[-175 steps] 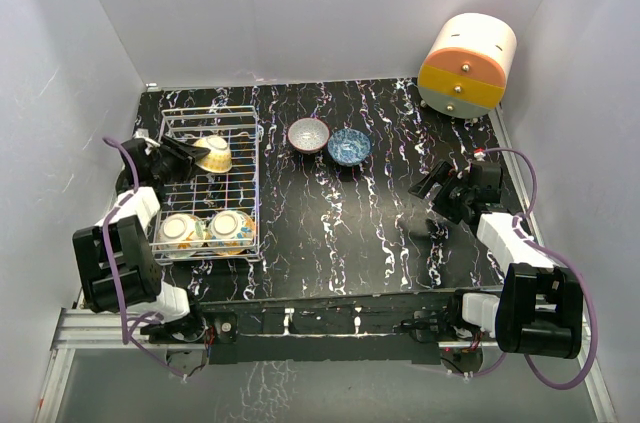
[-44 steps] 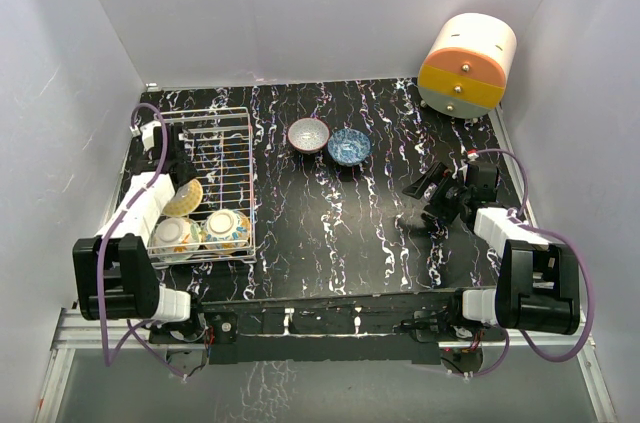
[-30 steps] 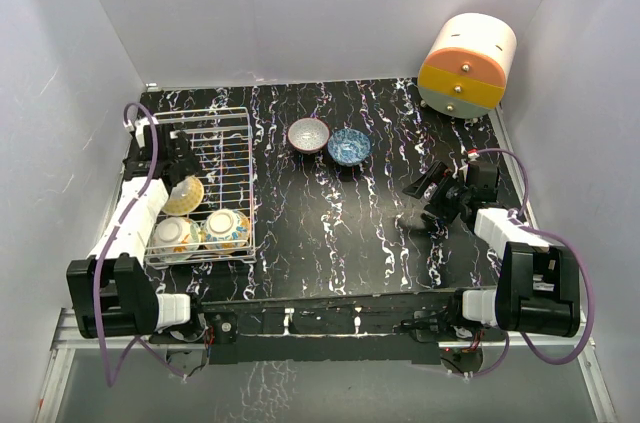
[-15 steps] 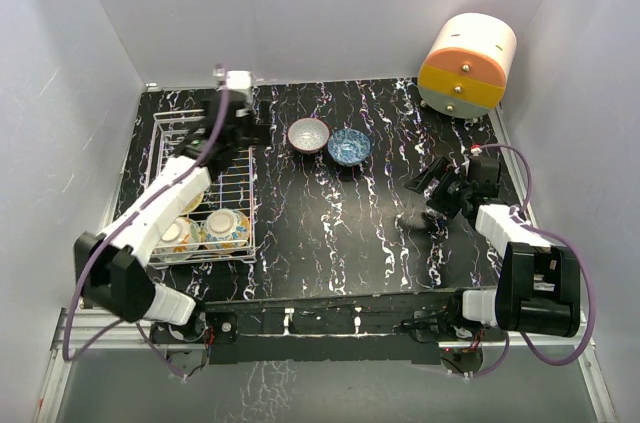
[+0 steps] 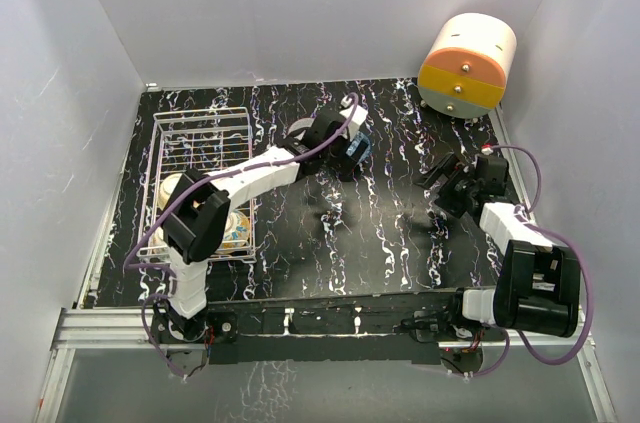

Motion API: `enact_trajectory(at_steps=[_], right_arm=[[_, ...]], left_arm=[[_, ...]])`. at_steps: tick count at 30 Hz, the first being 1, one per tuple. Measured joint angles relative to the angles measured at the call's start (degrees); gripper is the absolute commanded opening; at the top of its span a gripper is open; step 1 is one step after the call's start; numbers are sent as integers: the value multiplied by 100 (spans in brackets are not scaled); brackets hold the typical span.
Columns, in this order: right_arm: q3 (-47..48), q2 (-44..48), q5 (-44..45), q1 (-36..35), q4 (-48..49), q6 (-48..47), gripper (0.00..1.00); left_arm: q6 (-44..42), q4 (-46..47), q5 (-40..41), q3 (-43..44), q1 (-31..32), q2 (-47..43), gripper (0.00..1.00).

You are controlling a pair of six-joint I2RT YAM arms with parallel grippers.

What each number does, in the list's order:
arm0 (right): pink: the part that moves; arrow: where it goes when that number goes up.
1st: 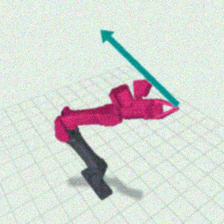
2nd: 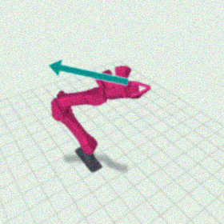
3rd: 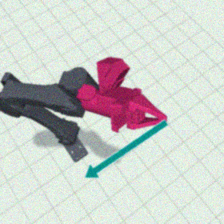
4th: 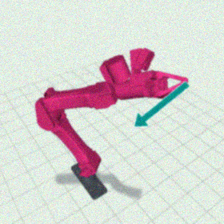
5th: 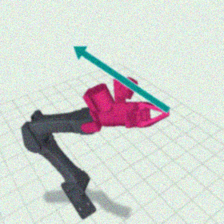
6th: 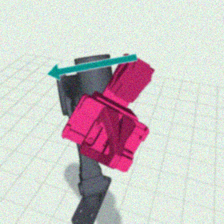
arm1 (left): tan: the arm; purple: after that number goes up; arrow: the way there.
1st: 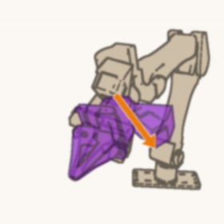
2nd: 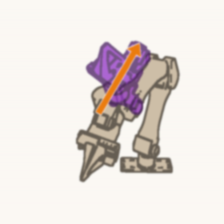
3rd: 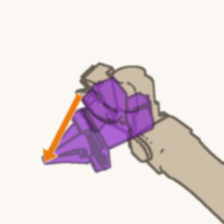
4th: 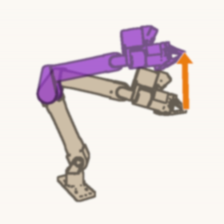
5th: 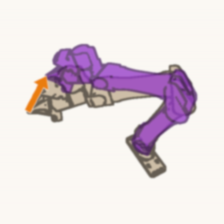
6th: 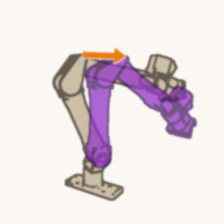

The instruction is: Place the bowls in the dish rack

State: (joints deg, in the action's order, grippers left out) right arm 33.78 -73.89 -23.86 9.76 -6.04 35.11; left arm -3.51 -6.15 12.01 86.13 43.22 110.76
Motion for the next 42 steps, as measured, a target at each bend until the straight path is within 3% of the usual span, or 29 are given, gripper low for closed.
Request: enact_trajectory(at_steps=[8, 16, 23, 24, 25, 37, 42], right_arm=[[31, -151, -111, 553, -4, 39, 95], [31, -315, -358, 730, 11, 61, 95], [28, -396, -466, 811, 42, 74, 94], [28, -424, -481, 820, 55, 79, 94], [28, -450, -494, 826, 66, 85, 94], [28, -616, -608, 837, 205, 107, 94], [28, -651, -621, 837, 210, 116, 94]], left_arm=[[-619, 601, -909, 173, 162, 251, 92], [-896, 455, -1615, 1373, 179, 1528, 90], [-997, 127, -1705, 1803, 177, 2358, 84], [-1027, 136, -1650, 1818, 179, 2398, 80], [-1036, 125, -1655, 1838, 173, 2400, 68], [-1056, 136, -1499, 1891, 151, 2417, 40], [-1110, 227, -1394, 1980, 129, 2500, 13]])
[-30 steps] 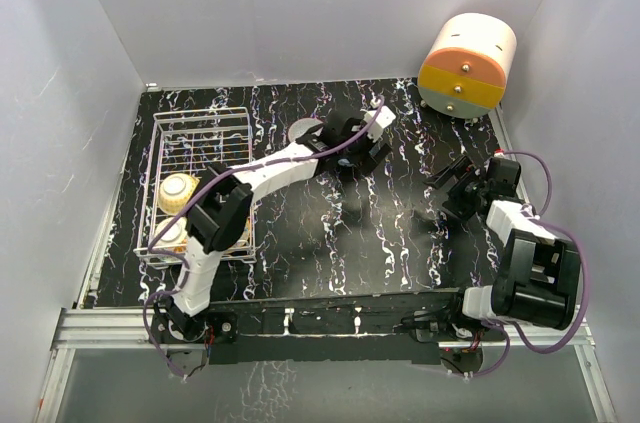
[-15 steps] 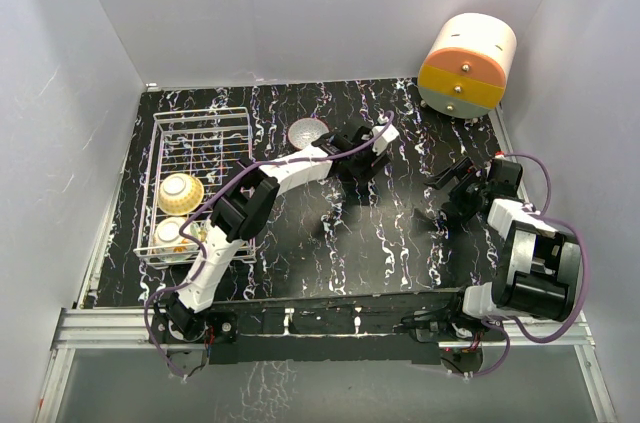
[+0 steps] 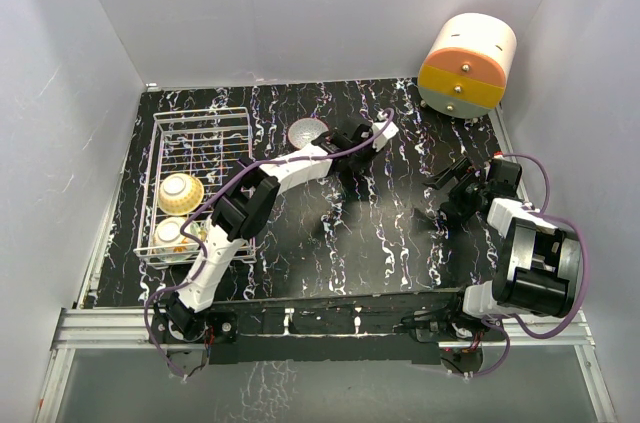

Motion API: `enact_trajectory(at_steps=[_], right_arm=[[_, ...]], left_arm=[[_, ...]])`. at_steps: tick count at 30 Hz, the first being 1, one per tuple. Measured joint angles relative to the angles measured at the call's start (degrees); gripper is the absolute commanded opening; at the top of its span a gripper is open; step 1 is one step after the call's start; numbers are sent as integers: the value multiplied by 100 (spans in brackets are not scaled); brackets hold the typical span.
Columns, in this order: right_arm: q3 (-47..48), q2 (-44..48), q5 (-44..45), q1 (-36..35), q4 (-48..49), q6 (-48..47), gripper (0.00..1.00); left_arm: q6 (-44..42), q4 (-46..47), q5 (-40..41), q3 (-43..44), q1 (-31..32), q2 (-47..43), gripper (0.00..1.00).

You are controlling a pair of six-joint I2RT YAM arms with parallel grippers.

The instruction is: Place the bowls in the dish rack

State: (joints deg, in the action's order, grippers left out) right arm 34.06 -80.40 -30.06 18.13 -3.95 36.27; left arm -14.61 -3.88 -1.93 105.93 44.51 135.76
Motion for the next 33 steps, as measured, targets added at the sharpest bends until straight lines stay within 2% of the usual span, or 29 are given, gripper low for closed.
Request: enact_trajectory(at_steps=[3, 17, 24, 33], right_arm=[[0, -13, -11, 0, 9, 7, 94], [-2, -33, -13, 0, 109, 13, 93], [-9, -33, -26, 11, 114, 28, 93], [-9, -33, -66, 31, 116, 31, 93]], left_arm=[[-107, 79, 59, 50, -2, 2, 0], [-140, 533, 118, -328, 13, -138, 0], [505, 334, -245, -957, -15, -802, 0], [1290, -164, -846, -1191, -28, -1705, 0]])
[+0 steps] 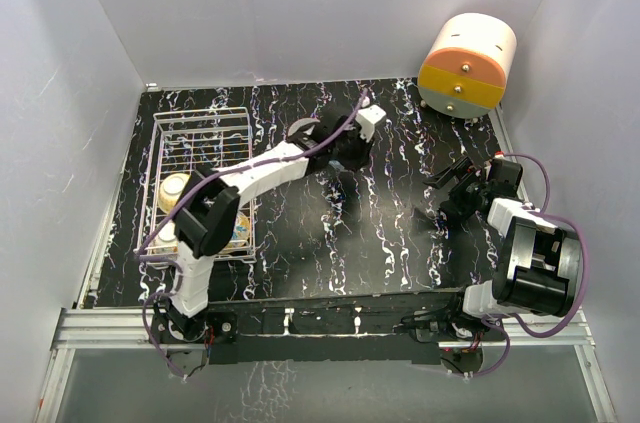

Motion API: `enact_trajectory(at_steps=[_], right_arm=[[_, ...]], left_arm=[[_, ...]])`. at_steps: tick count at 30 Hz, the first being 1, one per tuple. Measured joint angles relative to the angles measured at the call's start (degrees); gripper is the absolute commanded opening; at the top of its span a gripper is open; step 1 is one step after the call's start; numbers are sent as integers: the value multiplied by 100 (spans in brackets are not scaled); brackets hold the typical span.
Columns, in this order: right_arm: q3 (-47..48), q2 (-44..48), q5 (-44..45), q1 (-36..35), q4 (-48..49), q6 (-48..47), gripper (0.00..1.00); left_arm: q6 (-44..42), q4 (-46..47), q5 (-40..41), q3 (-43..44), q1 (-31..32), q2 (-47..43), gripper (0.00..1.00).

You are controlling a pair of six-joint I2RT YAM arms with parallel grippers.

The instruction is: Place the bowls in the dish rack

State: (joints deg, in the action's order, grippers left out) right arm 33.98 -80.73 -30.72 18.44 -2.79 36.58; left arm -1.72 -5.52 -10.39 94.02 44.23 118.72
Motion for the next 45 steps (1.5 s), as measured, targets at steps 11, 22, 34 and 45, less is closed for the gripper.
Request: enact_trajectory(at_steps=[11, 22, 34, 45], right_arm=[[-2, 13, -120, 2, 2, 0, 90], [-85, 33, -369, 0, 109, 4, 88], [-85, 164, -437, -46, 98, -9, 87], [-85, 299, -413, -48, -7, -46, 87]], left_arm=[[1541, 1062, -1040, -1781, -1071, -2439, 0], [2942, 1897, -1502, -3108, -3222, -4424, 0], [5858, 4430, -2337, -4813, -5090, -3580, 0], [6944, 5727, -2566, -4916, -5193, -2586, 0]])
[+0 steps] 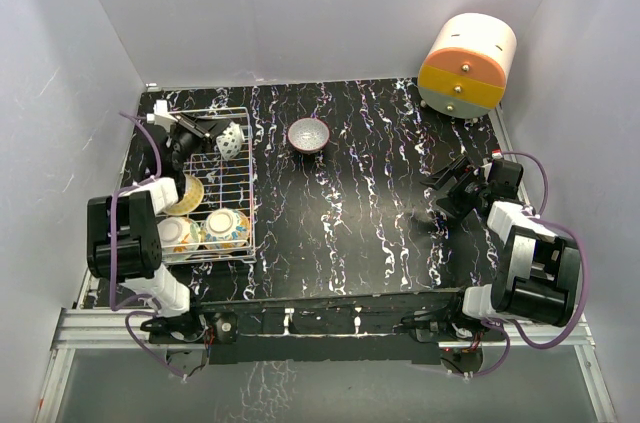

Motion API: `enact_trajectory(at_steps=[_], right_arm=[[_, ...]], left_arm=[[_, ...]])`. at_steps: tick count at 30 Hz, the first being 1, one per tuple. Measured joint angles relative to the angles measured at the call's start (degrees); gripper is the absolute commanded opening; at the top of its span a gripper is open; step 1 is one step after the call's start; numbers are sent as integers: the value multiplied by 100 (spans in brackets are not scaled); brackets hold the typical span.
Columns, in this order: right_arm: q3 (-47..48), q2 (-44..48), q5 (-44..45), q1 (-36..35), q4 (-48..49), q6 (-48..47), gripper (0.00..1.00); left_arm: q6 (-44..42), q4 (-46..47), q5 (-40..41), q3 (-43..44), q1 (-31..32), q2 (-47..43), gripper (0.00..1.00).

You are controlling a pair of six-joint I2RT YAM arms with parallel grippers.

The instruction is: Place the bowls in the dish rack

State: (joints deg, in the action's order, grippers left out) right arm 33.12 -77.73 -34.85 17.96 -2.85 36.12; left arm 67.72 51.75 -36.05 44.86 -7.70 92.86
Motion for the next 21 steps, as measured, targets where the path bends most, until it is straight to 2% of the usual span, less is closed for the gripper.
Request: enact_trajectory(at_steps=[11, 21], right_arm=[[0, 2, 50, 0, -9, -2, 87], [0, -109, 70, 0, 0, -2, 87]], left_arm=[[262, 326, -46, 214, -66, 988, 0], [350, 476, -166, 284, -192, 1156, 0]])
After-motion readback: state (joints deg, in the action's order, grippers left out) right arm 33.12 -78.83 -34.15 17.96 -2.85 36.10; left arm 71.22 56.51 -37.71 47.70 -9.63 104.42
